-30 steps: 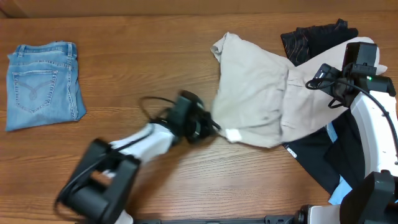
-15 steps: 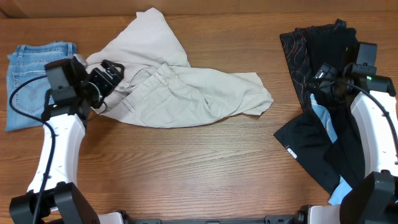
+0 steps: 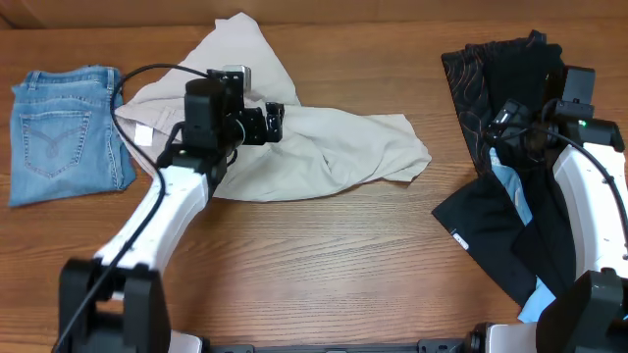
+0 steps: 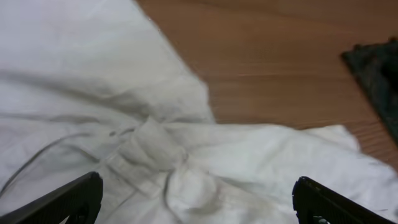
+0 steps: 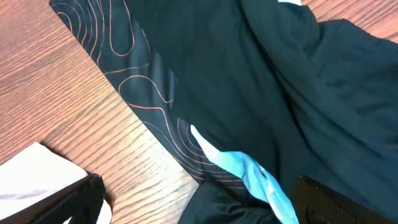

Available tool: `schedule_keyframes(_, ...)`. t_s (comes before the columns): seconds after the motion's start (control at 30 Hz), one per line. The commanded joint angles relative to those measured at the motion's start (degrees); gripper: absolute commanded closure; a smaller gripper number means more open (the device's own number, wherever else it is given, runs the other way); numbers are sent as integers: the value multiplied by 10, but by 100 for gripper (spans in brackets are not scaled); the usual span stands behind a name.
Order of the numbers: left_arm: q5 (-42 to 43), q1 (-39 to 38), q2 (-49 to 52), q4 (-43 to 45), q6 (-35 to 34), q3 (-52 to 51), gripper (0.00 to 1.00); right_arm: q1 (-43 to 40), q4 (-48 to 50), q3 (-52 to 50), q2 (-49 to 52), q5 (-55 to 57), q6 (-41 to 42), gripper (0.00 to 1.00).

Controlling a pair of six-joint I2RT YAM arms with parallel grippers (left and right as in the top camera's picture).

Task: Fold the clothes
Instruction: 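Grasp the shorts waistband with the left gripper and drag it leftward, then grasp the shorts leg hem with the right gripper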

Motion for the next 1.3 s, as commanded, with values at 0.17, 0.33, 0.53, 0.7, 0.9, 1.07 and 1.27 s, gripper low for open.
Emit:
schedule_keyframes(0.17,-25,2,158,36,-39,85,0,2,2,2,-17,-3,5,0)
schedule_keyframes(0.33,-25,2,201,35,-39,114,0,2,3,2,-16,-3,5,0)
schedule_keyframes(0.53,-28,2,223,19,-38,115,30,2,4,2,-16,-3,5,0)
schedule_keyframes(0.7,-26,4,194,-13,-39,120,96,2,3,2,-16,-3,5,0)
schedule_keyframes(0.9,-35,4,40,-228,-39,123,96,2,-1,2,-16,-3,-5,0)
schedule_keyframes(1.07,-130,4,-81,-523,-39,123,96,2,-60,2,-16,-28,-6,0)
schedule_keyframes(1.27,-233,4,-104,-726,-107,121,96,6,-142,-7,-16,-191,-6,0)
